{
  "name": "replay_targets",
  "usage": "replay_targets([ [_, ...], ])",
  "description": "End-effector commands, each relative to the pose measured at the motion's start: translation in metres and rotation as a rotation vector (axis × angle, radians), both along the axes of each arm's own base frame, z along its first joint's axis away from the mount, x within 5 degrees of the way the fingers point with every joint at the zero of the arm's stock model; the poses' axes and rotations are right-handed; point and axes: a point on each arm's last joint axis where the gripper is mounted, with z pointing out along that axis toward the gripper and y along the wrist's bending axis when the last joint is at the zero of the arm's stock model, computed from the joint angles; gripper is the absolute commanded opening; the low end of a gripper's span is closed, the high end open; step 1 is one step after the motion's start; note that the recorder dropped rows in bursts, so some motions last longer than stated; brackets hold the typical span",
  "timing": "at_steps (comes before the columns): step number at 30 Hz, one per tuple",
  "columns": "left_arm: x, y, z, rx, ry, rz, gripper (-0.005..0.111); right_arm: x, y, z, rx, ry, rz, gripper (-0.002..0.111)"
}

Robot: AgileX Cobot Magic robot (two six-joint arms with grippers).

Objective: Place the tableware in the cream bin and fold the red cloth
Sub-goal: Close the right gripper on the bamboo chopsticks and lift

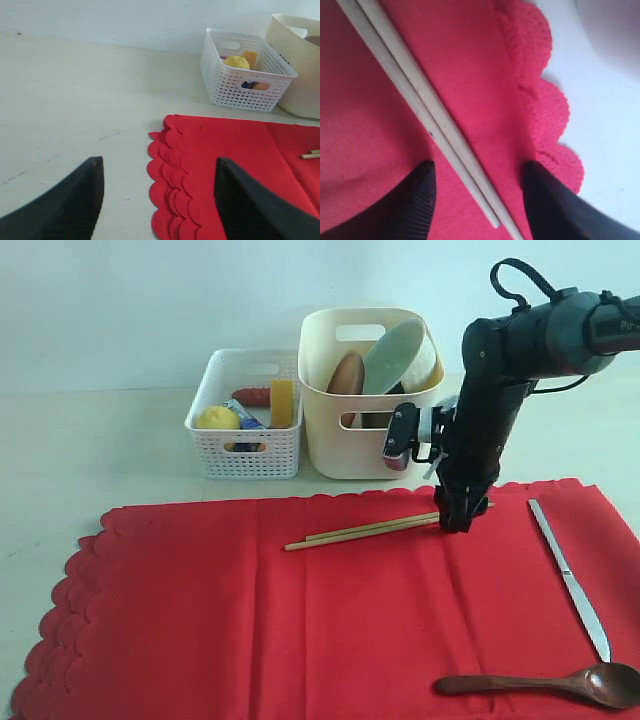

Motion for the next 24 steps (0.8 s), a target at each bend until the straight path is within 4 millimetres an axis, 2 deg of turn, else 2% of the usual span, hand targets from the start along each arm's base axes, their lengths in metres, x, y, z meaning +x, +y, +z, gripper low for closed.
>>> replay_targets([
  [1,0.000,0.000,0.000,-0.013,-0.007,0.004,0.062,0.003,-0.002,-0.005,-0.011,0.004,0.036,0.034],
  [2,0.000,0.000,0.000,-0.013,-0.007,0.004,0.062,0.002,-0.002,-0.009,-0.016,0.012,0.044,0.025],
  [5,0.000,0.000,0.000,-0.013,-0.007,0.004,0.062,0.003,-0.004,-0.016,-0.044,0.022,0.061,0.011],
  [6,0.000,0.000,0.000,-0.013,-0.007,0.004,0.062,0.003,-0.006,-0.018,-0.061,0.022,0.073,0.001],
  [8,0.000,0.000,0.000,-0.013,-0.007,0.004,0.062,0.003,-0.006,-0.017,-0.067,0.020,0.073,0.000],
  [12,0.000,0.000,0.000,-0.013,-0.007,0.004,0.062,0.001,-0.007,0.002,-0.067,0.013,0.070,0.000],
  [19,0.000,0.000,0.000,-0.013,-0.007,0.004,0.062,-0.017,-0.013,0.039,-0.097,0.046,0.064,0.000],
  [24,0.000,0.000,0.000,-0.013,-0.007,0.004,0.062,-0.038,-0.020,0.060,-0.089,0.027,0.029,0.000],
])
